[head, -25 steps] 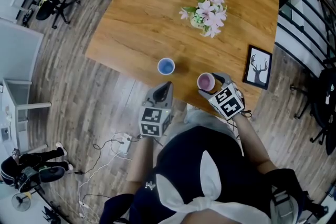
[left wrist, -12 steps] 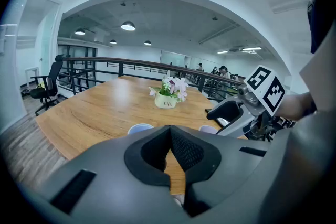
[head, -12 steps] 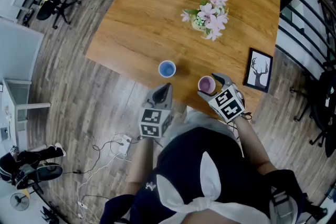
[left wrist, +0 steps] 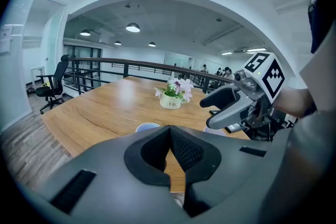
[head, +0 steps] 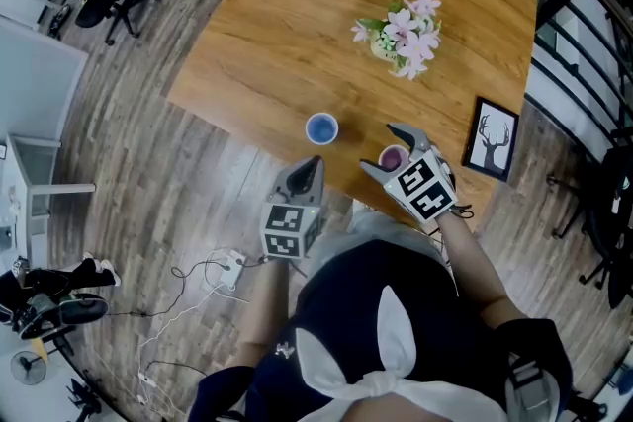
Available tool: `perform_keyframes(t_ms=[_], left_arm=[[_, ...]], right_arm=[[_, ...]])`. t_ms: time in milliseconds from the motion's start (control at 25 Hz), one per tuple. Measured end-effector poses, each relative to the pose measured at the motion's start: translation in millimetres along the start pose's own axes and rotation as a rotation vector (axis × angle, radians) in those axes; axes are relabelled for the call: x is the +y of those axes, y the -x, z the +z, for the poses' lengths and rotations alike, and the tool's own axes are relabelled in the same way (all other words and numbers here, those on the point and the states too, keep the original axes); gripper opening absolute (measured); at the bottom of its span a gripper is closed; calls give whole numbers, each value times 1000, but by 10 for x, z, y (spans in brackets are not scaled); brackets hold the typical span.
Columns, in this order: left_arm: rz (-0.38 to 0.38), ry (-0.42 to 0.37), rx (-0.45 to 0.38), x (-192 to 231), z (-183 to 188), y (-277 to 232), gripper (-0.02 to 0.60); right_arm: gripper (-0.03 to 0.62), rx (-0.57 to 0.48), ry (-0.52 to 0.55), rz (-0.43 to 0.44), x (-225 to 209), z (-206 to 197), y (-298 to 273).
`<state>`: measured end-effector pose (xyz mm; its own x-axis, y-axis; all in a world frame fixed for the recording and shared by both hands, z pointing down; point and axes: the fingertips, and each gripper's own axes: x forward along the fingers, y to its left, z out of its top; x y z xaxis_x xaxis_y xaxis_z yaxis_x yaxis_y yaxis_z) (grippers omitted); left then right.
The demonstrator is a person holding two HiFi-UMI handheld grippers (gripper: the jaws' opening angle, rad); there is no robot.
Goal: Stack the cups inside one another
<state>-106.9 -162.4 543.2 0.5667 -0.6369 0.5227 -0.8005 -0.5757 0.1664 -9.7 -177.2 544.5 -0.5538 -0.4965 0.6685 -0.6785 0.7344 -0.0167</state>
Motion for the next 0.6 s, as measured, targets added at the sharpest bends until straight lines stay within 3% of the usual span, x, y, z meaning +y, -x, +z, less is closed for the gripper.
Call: perform_keyframes(t_ms=[600], left_arm=[[59, 48, -22, 208, -21, 99, 17]], right_arm=[[354, -45, 119, 62, 110, 520, -298]])
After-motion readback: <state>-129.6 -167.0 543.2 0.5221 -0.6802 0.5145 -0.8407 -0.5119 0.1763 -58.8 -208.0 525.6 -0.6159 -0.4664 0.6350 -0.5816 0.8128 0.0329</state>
